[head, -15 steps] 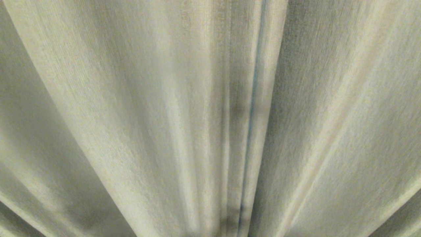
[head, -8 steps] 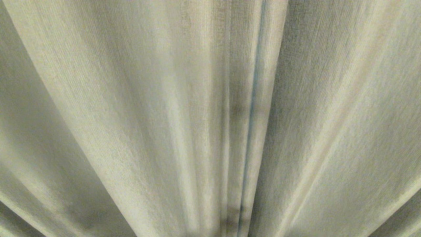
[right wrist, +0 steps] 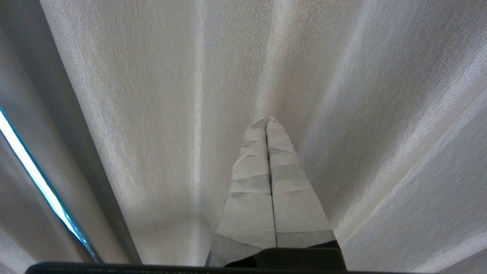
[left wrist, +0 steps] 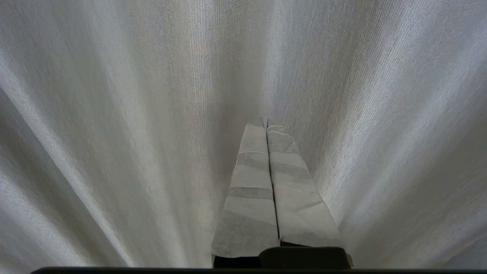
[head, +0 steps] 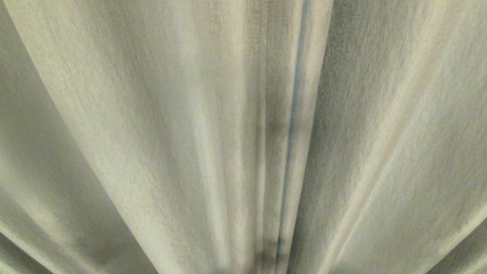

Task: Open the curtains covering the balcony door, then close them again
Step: Pull the outer curtains open on both sides

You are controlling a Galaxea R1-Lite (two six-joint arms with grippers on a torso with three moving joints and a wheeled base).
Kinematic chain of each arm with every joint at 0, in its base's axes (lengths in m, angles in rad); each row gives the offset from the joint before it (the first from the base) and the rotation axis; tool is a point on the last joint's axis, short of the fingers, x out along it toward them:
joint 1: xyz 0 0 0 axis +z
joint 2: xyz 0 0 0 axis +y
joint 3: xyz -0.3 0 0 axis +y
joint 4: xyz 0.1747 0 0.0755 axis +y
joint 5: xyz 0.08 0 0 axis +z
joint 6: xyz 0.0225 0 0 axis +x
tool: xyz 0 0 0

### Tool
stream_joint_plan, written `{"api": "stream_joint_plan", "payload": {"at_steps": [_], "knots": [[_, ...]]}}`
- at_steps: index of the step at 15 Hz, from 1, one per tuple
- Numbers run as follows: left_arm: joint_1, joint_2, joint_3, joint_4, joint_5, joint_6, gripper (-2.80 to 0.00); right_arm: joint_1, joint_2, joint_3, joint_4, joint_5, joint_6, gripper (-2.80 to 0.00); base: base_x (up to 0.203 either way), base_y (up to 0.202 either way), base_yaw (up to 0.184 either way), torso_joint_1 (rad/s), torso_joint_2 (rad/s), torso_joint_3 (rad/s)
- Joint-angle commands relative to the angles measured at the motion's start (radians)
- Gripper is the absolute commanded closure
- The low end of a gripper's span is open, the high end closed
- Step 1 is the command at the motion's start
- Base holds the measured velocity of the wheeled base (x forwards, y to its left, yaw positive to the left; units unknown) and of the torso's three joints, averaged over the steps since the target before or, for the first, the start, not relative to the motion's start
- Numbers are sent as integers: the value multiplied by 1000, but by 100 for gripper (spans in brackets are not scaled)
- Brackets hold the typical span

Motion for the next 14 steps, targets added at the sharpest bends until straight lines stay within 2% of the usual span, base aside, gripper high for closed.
{"api": "stream_joint_plan", "payload": {"at_steps": [1,14], "knots": [[0,0,1,0,0,-1,0,0,0,1,2,0,7,0,0,0,0,0,0,0],[0,0,1,0,0,-1,0,0,0,0,4,-1,23,0,0,0,0,0,0,0]]}}
